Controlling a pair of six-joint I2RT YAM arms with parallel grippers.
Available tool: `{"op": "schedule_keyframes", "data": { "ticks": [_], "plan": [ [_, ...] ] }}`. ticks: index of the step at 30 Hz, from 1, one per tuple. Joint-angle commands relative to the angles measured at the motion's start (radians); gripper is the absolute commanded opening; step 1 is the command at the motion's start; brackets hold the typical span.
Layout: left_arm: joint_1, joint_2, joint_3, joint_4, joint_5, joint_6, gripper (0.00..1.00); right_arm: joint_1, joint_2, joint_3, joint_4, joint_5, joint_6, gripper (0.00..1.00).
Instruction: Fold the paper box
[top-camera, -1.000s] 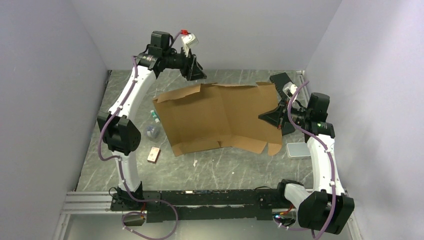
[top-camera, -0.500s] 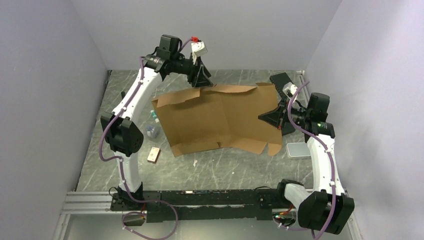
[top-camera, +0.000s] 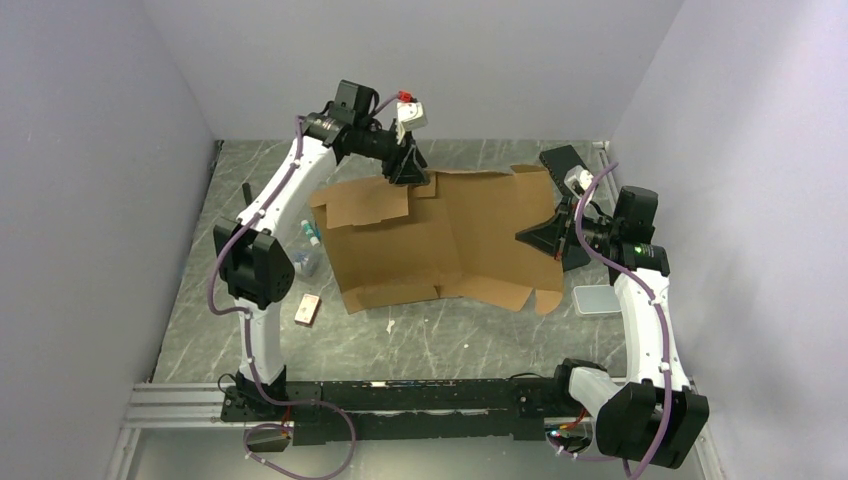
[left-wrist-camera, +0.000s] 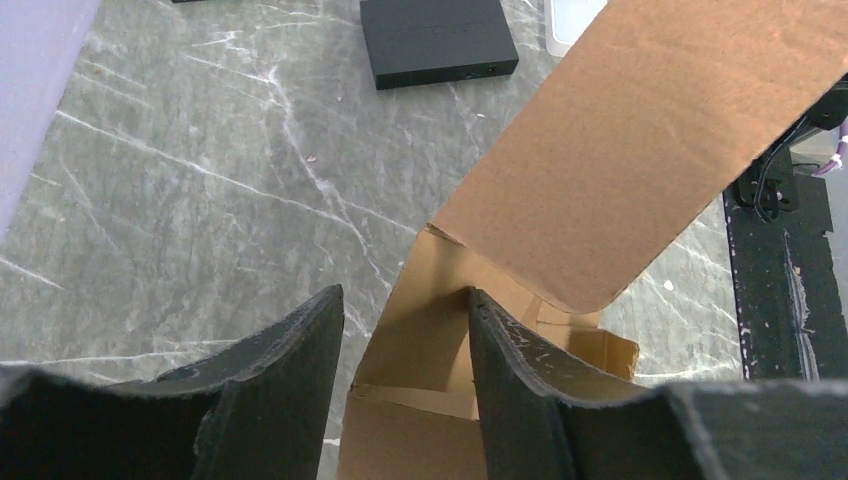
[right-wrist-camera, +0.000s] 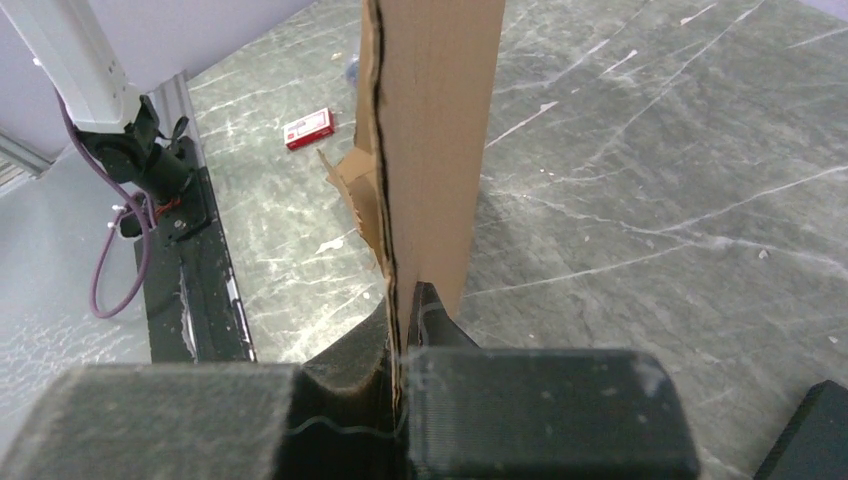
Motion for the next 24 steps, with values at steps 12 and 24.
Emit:
{"op": "schedule_keyframes", "data": {
  "ticks": [12,24],
  "plan": [
    [-0.005,0.036,0.017,-0.007,0.096,0.073,0.22,-0.002,-0.026,0.05,0.024,-0.082,-0.032,0.0],
    [-0.005,0.053,0.033,0.006,0.103,0.088,0.42,-0.002,-0.029,0.048,0.02,-0.098,-0.04,0.0]
  ]
}}
